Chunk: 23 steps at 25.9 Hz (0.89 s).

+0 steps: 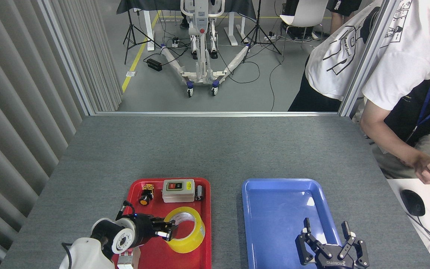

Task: Place and move tape with both arms
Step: 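Lift the tape and carry it toward the right gripper over the blue tray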

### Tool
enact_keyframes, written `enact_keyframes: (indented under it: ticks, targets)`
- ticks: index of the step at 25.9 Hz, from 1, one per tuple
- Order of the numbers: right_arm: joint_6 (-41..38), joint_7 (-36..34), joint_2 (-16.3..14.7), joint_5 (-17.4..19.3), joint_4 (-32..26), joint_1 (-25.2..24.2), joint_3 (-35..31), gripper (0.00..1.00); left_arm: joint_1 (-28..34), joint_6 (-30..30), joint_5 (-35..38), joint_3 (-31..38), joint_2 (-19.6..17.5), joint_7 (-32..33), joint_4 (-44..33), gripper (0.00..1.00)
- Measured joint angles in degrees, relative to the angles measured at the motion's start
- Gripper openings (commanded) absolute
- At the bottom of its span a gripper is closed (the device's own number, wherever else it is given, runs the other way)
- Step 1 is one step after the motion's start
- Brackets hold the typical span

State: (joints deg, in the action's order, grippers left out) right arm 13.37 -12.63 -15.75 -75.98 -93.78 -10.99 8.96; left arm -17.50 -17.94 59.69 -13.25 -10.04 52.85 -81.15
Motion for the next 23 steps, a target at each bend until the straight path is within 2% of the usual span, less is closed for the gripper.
enact_keyframes:
  ticks: [4,7,9,11,15,17,20,23]
  targets:
    - [-1.6,-0.3,-0.1,0.0,0.0,-0.1,-0.2,1.00,-1.4,-16.6,-14.2,3.9,1.4,-2.5,1.0,0.00]
    - [-4.4,-2.4,-0.3,0.0,-0.1,-0.4,-1.3,1.00,-1.6,-23.8,-25.3,4.7,3.2,-4.1,4.3,0.00]
    - [-8.6,-3.9,-0.6,0.0,-0.1,-1.0,-2.5,1.00,-1.5,-25.6,-30.9,4.4,4.8,-5.3,6.6,0.00]
    - [-16.2,-4.9,-1.0,-0.2,-0.1,-1.7,-4.4,1.00,-1.4,-26.4,-33.7,3.6,6.6,-5.8,8.7,0.00]
    - [-35.4,-5.9,-2.0,-0.6,-0.1,-3.3,-7.9,1.00,-1.4,-26.9,-35.5,2.8,9.1,-6.4,11.5,0.00]
    - [-42.2,-6.1,-2.4,-0.6,-0.4,-3.6,-8.6,1.00,-1.4,-27.0,-35.7,2.6,9.8,-6.5,12.6,0.00]
    - [-47.2,-6.5,-2.5,-1.5,-1.3,-3.5,-8.2,0.99,-1.3,-27.0,-35.8,2.4,10.5,-6.5,13.7,0.00]
    - [-48.2,-6.7,-2.1,-3.6,-1.7,-2.1,-5.0,0.99,-0.9,-27.0,-35.8,2.4,11.3,-6.6,14.2,0.00]
